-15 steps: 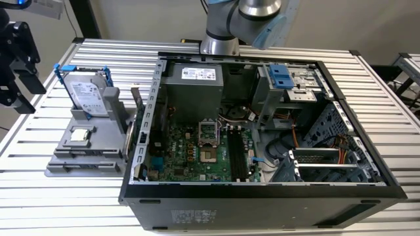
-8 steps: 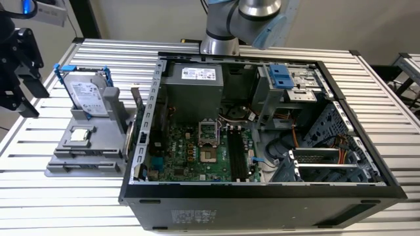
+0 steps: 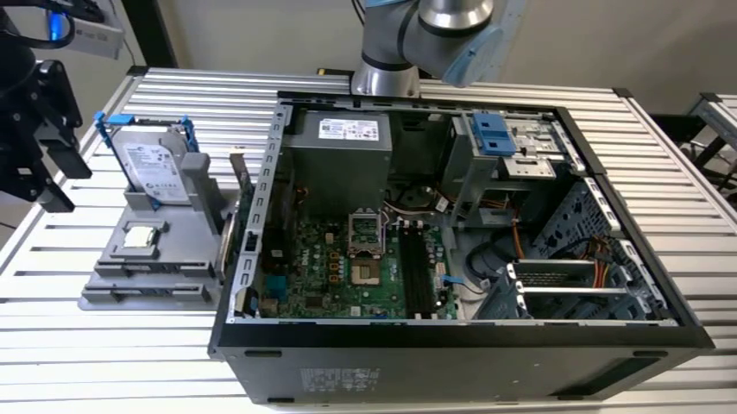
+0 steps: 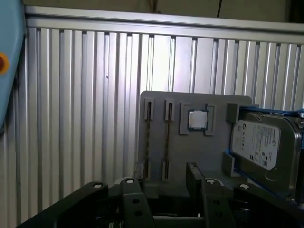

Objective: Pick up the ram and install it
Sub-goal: 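Pick up the ram and move it above insertion slot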

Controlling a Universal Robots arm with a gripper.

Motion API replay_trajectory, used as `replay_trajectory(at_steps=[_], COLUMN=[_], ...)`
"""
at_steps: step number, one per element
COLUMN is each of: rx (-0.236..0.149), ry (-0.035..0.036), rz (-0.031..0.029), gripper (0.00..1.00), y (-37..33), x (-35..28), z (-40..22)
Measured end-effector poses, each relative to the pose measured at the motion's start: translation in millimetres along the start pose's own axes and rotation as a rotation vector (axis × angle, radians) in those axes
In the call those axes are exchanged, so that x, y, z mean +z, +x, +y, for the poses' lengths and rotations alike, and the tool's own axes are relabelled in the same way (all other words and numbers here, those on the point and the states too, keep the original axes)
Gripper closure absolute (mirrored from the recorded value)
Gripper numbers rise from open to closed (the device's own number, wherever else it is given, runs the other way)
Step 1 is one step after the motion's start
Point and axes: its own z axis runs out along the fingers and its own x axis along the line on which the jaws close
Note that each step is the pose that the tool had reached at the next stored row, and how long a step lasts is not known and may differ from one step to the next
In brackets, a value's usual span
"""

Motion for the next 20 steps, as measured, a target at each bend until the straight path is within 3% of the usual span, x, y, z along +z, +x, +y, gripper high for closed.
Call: replay_trajectory(at_steps=[20], rx=[0.0], ry=[-0.0001], rz=[-0.001], gripper=[1.0], y=[0.9], x=[27.5], z=[-0.1])
